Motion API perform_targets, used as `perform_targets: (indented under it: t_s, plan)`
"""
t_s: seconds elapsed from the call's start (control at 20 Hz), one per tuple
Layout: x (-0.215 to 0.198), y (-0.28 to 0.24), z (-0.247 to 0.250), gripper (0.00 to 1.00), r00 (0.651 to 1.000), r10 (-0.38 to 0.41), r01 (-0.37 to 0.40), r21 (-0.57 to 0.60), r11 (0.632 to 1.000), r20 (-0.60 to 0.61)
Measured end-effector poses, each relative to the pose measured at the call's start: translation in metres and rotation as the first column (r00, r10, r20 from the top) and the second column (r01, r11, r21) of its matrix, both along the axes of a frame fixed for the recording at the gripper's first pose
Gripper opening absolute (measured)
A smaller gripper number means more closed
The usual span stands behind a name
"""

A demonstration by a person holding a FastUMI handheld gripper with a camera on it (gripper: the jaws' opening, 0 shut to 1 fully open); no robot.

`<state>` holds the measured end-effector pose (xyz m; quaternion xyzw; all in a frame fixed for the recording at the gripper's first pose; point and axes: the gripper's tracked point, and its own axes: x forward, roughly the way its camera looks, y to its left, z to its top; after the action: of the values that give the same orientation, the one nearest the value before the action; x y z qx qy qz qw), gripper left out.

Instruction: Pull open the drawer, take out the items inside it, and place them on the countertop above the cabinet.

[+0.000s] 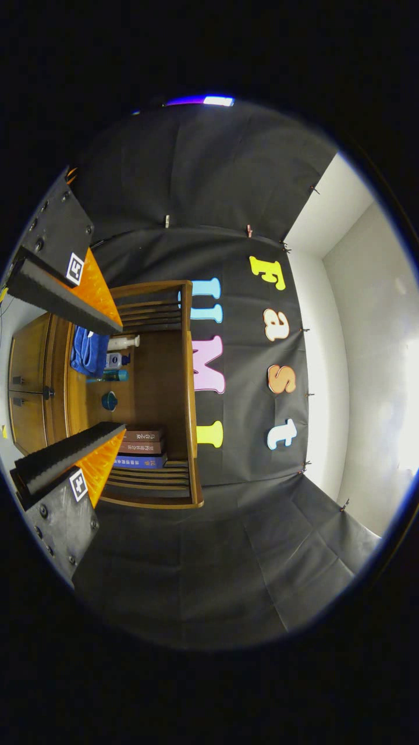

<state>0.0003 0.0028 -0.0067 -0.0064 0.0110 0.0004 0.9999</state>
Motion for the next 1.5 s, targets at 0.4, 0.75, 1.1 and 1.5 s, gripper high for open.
perform_targets:
  t_s: [0.4,0.75,1.1,1.5]
  plan:
    - [0.006,0.001,-0.014,0.98,1.000,-0.004,0.003,-0.023,1.000,-0.023]
    - [0.025,-0.003,-0.049,0.97,0.999,-0.010,0.009,-0.014,1.000,-0.053]
    - [0.061,-0.017,-0.115,0.96,0.990,-0.035,0.031,-0.030,0.999,-0.136]
    - [0.103,-0.031,-0.215,0.96,0.970,-0.047,0.050,0.006,0.999,-0.236]
